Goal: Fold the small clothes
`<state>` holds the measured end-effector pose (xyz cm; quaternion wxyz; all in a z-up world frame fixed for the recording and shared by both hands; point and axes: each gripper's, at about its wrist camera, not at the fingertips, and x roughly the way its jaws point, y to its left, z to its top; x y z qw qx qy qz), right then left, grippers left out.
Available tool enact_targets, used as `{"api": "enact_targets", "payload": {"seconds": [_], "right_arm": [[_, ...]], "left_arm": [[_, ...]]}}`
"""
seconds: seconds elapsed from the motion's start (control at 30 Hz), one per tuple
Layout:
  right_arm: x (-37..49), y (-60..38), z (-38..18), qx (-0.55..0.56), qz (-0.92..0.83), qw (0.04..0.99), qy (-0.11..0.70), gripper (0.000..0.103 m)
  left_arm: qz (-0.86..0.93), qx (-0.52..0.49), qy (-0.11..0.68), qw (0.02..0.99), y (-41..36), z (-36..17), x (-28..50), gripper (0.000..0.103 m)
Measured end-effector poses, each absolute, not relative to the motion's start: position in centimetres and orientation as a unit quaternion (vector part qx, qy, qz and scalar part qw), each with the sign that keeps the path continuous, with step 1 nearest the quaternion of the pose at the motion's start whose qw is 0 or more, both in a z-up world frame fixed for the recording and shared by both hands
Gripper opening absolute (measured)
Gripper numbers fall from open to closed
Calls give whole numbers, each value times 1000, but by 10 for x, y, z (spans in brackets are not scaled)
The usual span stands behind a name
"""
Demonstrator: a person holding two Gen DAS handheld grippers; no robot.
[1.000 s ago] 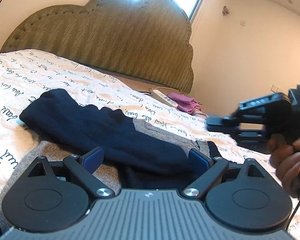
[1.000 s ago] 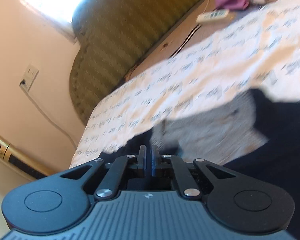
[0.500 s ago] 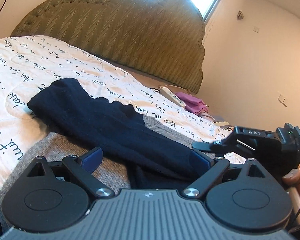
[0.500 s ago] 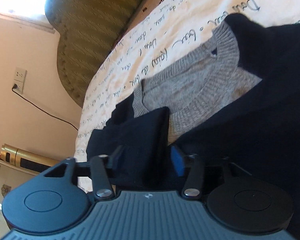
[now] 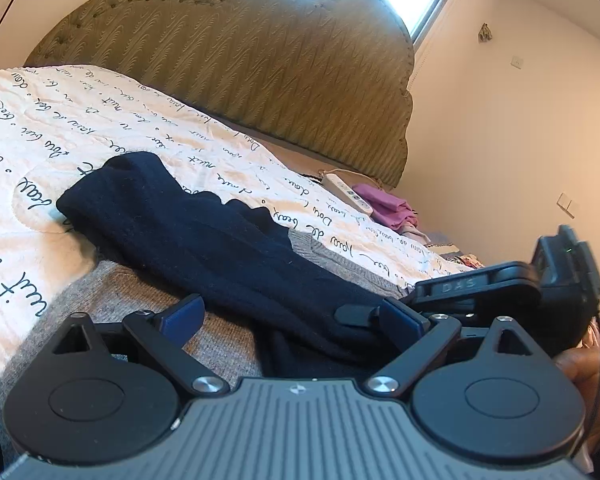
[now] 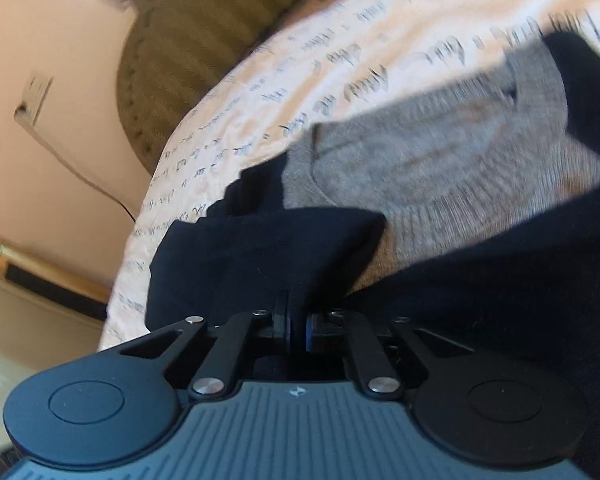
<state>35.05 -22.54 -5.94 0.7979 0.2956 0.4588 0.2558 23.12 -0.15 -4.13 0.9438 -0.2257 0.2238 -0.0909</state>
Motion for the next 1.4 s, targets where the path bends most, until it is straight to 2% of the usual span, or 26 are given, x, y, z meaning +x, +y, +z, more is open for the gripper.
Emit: {"api": "enact_targets", "payload": {"seconds": [0.13,0.3,0.47,0.77,0.93,0.97,1.1,1.2,1.27,1.33,1.37,1.4], "right_arm": [[348,-240,-29,263,259,826,425,5],[340,-302,-6,222,210,853,423,5],[330,-360,-29,228,140,857,440,5],[335,-371,-47,245,140,851,443,5],[329,-392,-49,296,130,845,426,11],[324,-399,-43,302,113,855,406,11],[305,-397,-17,284,106,898,318,14],[313,-358,-12,232,145,907,321,14],[325,-331,-20,177,153,913,334,22],[333,-317,-35,140,131,917,351,24],[336,-316,-45,135,122,914,361,24],[337,-317,-54,136,120,913,366,23]], "left_arm": [[-91,-225,223,944,-2,-41,231,95],[-92,-227,225,943,-2,-42,231,96],[-95,-222,228,943,-4,-42,232,96],[-92,-215,231,945,-5,-42,235,96],[-110,-220,213,946,5,-15,238,98],[-104,-202,213,950,4,-7,245,101],[-79,-113,241,961,-15,8,294,101],[-72,-41,271,959,-38,3,337,101],[-47,20,312,949,-53,-12,363,99],[-38,69,356,931,-59,-35,379,99],[-38,82,368,925,-57,-48,382,100],[-44,66,348,934,-50,-52,376,101]]}}
